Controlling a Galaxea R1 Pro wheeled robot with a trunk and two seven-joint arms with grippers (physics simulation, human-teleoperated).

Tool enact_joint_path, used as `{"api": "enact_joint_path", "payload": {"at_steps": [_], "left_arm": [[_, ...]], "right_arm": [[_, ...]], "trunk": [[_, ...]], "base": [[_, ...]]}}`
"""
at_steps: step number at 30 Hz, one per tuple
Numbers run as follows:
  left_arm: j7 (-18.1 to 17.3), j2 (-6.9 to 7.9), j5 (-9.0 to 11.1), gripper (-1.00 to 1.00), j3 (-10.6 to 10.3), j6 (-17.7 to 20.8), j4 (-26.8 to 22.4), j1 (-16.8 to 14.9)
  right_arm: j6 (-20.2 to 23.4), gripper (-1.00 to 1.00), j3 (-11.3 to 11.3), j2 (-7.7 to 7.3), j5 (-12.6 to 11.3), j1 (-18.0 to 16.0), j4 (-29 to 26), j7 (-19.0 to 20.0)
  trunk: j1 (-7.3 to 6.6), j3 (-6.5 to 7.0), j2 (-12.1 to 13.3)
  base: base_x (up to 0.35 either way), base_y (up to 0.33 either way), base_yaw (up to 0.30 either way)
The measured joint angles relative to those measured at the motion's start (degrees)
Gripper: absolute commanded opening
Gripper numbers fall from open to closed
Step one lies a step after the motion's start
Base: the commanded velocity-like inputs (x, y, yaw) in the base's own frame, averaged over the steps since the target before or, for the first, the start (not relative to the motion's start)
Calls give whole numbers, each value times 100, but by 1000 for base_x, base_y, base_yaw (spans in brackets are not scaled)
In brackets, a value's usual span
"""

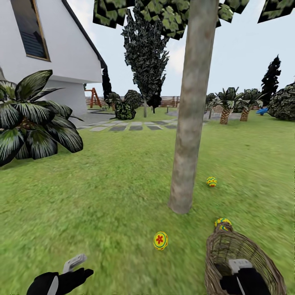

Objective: Take the three Easter eggs out of the wicker basket on the lawn in the garden, then place them on the lawn next to a single tree (choose any tree) so that all three eggs are next to the same tree and none are left in the basket.

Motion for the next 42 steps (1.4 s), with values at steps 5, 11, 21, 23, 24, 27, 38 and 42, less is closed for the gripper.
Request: {"api": "enact_joint_path", "payload": {"at_steps": [5, 11, 21, 23, 24, 27, 38, 42], "left_arm": [[8, 0, 0, 100, 2, -1, 2, -1], [-14, 4, -8, 100, -5, 11, 5, -1], [-19, 54, -217, 100, -15, 104, 474, -1], [-22, 60, -265, 100, -14, 109, 610, 0], [-27, 63, -275, 100, -14, 110, 677, 0], [-35, 84, -291, 100, -19, 111, 849, 0], [-40, 267, -382, 100, -17, 112, 1071, 0], [-41, 273, -388, 100, -17, 113, 1072, 0]], "right_arm": [[1, 100, 0, 8, 9, 4, 4, 0], [6, 100, -9, 10, 12, 1, 7, 10], [20, 100, 25, 314, 41, 5, 157, 1], [17, 100, 12, 321, 34, 3, 205, 18], [14, 100, 11, 319, 33, 3, 266, 21], [10, 100, 28, 322, 51, 2, 430, 14], [1, 100, 41, 334, 73, 2, 489, -13], [0, 100, 41, 334, 74, 3, 492, -17]], "trunk": [[-111, 81, 200], [-243, 172, 441], [-463, 324, 842], [-507, 358, 922], [-529, 376, 962], [-595, 429, 1083], [-836, 627, 1524], [-924, 699, 1684]], "base": [[-18, 0, -206], [-1, 0, -265], [0, 0, -243], [0, 0, -51], [0, 0, -20], [0, 0, -8], [0, 0, 0], [0, 0, 0]]}}
